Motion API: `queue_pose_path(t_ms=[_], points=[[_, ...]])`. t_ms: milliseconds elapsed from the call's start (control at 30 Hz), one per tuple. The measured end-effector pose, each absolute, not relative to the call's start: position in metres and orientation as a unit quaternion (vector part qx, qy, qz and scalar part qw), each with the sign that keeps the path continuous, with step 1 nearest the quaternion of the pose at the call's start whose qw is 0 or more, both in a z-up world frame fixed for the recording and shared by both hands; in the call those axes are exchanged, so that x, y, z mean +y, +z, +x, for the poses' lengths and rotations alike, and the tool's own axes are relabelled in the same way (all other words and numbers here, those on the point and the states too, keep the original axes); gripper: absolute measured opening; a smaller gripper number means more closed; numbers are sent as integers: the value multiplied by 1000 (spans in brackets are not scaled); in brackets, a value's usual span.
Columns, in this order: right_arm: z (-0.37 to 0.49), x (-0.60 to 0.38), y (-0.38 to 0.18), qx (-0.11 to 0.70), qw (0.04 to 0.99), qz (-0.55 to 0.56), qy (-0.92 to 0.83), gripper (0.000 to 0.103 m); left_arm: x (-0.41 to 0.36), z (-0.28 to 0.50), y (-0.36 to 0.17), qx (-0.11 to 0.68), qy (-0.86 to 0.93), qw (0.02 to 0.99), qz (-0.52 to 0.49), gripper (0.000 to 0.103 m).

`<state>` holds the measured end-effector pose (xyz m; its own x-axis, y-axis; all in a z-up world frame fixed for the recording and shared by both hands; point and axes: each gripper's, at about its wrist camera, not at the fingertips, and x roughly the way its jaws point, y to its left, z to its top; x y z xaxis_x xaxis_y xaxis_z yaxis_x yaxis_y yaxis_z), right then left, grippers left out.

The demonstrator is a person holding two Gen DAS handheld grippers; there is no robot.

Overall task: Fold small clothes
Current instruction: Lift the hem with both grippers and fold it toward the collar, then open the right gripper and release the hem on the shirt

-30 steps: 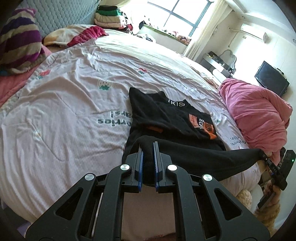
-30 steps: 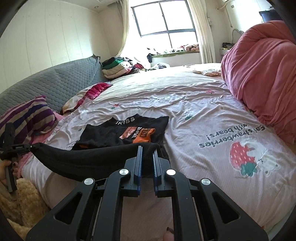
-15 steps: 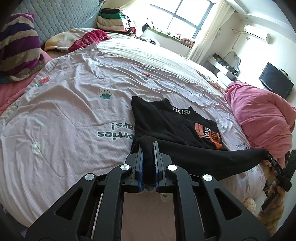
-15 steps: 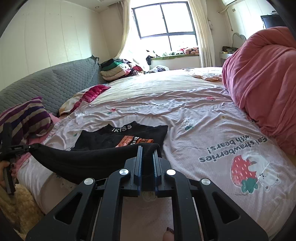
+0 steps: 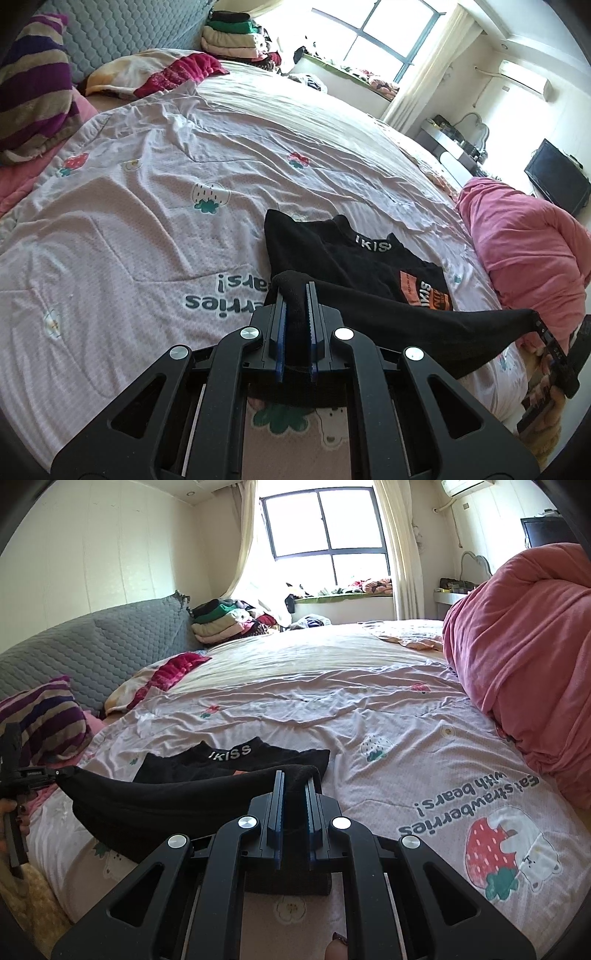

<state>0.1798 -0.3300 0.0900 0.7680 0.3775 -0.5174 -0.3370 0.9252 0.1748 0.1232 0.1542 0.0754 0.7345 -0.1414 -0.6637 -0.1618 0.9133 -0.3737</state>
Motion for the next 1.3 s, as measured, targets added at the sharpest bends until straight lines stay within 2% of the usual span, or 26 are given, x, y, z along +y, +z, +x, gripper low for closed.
queue_pose_path(t_ms=[667,1300], points=[[245,-319,77,298,937,29,178,8,151,175,83,361,30,918,-162,3],[318,-299,18,355,922,17,157,9,150,235,37,394,62,909,-122,4]])
